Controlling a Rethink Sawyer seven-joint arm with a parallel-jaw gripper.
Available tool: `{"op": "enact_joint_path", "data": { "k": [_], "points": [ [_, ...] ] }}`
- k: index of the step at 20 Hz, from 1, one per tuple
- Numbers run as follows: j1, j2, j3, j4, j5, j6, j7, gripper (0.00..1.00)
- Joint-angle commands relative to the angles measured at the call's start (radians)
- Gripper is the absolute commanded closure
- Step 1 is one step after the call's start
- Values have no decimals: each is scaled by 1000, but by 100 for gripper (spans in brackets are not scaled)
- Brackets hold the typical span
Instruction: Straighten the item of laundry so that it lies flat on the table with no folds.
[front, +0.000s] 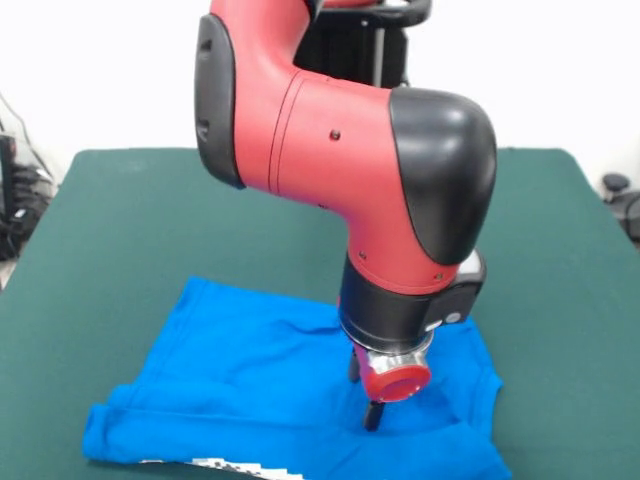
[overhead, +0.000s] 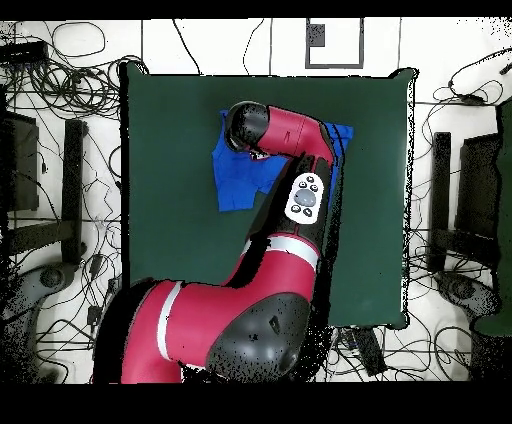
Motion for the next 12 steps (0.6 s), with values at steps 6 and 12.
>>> {"op": "enact_joint_path", "data": {
  "k": [6, 12],
  "points": [
    [28, -23, 104, 89, 11, -35, 86, 0],
    [30, -64, 114, 150, 8, -54, 70, 0]
  ]
}}
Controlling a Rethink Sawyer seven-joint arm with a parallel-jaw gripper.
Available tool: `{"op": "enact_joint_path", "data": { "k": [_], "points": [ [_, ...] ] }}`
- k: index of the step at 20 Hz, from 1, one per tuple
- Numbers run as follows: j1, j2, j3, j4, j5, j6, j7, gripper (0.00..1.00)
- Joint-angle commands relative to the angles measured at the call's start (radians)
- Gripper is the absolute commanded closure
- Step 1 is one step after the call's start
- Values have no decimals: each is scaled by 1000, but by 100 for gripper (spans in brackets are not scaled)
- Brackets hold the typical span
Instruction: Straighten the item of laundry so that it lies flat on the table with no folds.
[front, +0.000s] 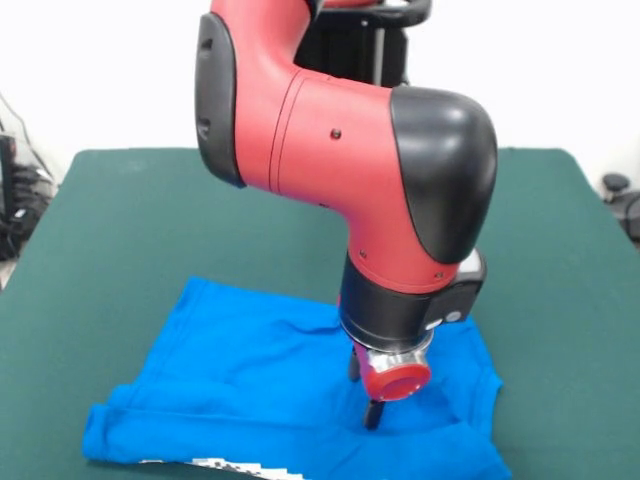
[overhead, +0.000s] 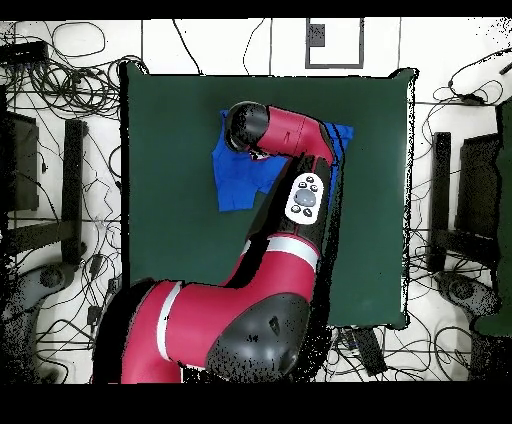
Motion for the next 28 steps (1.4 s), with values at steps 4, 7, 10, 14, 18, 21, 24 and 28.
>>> {"op": "enact_joint_path", "data": {
  "k": [4, 7, 10, 14, 18, 21, 24, 28],
  "points": [
    [30, -108, 120, 203, 7, -44, 51, 0],
    [35, -131, 114, 229, 6, -29, 62, 0],
    [37, -133, 114, 231, 4, -25, 67, 0],
    [42, -132, 114, 233, 2, -32, 82, 0],
    [41, -119, 121, 227, 3, -56, 89, 0],
    [39, -111, 128, 227, 4, -76, 88, 0],
    [38, -110, 133, 235, 5, -89, 88, 0],
    [40, -114, 142, 255, 7, -118, 85, 0]
  ]
}}
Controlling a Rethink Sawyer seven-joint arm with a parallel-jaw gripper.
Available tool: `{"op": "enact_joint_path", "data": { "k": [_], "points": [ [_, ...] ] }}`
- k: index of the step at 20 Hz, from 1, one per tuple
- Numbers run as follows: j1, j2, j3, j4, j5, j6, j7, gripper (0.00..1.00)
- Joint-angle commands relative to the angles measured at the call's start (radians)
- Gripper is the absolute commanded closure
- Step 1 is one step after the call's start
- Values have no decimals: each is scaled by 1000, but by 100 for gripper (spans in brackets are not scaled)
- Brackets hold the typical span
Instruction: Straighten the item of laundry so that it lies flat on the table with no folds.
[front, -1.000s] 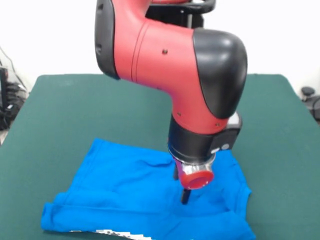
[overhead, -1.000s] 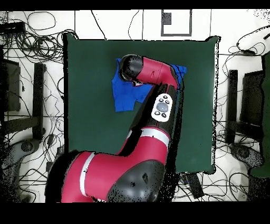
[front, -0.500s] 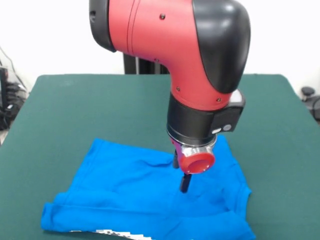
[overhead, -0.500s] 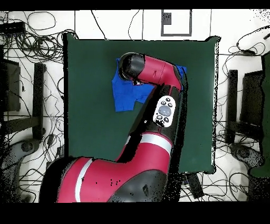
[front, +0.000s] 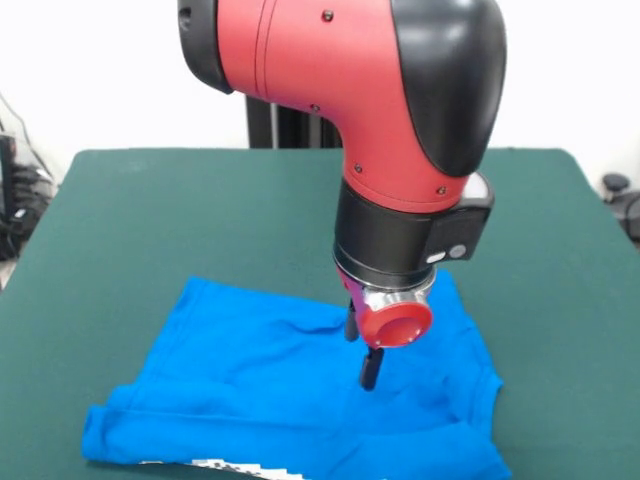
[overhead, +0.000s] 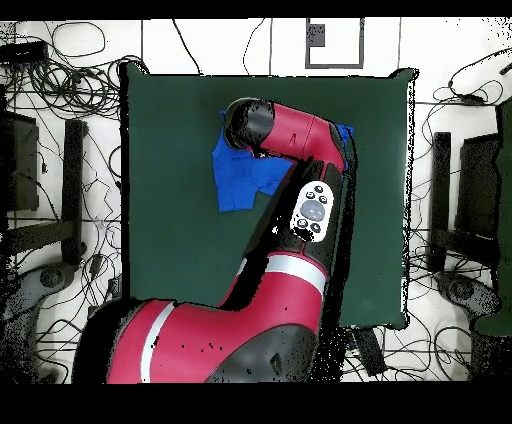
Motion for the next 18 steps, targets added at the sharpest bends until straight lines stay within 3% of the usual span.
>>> {"op": "enact_joint_path", "data": {
  "k": [1, 18],
  "points": [
    [33, 28, 140, 140, 15, -92, 83, 0],
    [39, -5, 153, 217, 17, -102, 79, 0]
  ]
}}
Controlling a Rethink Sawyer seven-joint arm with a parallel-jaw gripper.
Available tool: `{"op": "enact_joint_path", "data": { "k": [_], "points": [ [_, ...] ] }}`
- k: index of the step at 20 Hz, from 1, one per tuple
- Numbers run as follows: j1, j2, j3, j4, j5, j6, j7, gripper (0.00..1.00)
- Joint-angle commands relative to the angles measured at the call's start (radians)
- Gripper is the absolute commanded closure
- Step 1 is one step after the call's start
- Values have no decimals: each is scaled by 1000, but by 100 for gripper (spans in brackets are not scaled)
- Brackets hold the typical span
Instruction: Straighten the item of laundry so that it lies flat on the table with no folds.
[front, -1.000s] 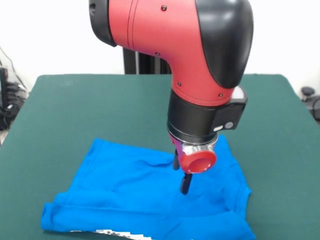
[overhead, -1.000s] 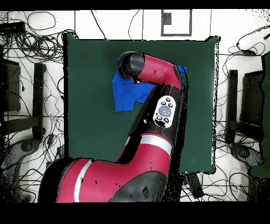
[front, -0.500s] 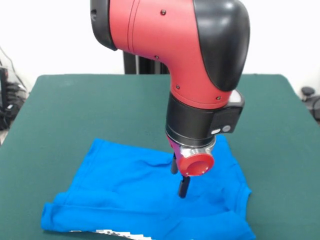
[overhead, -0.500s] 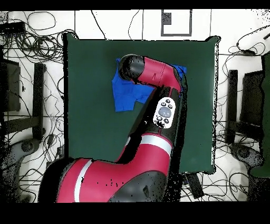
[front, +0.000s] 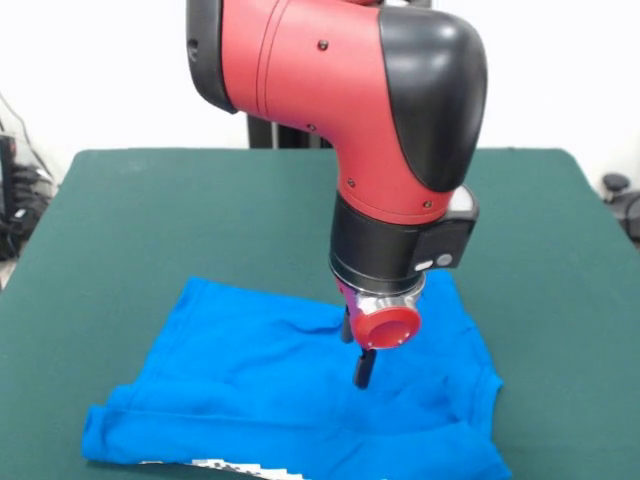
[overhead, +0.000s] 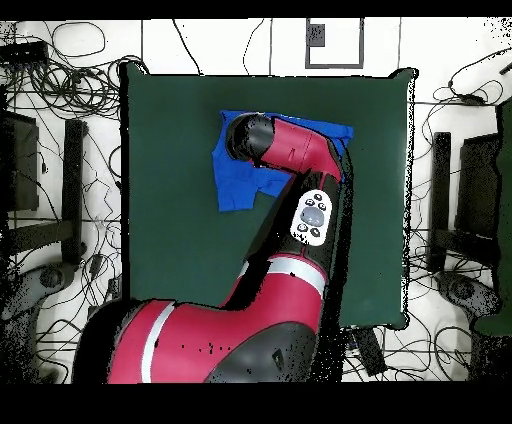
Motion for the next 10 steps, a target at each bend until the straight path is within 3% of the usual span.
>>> {"op": "enact_joint_path", "data": {
  "k": [1, 10],
  "points": [
    [40, -3, 132, 128, 17, -20, 80, 0],
    [51, 12, 114, 90, 18, -1, 104, 0]
  ]
}}
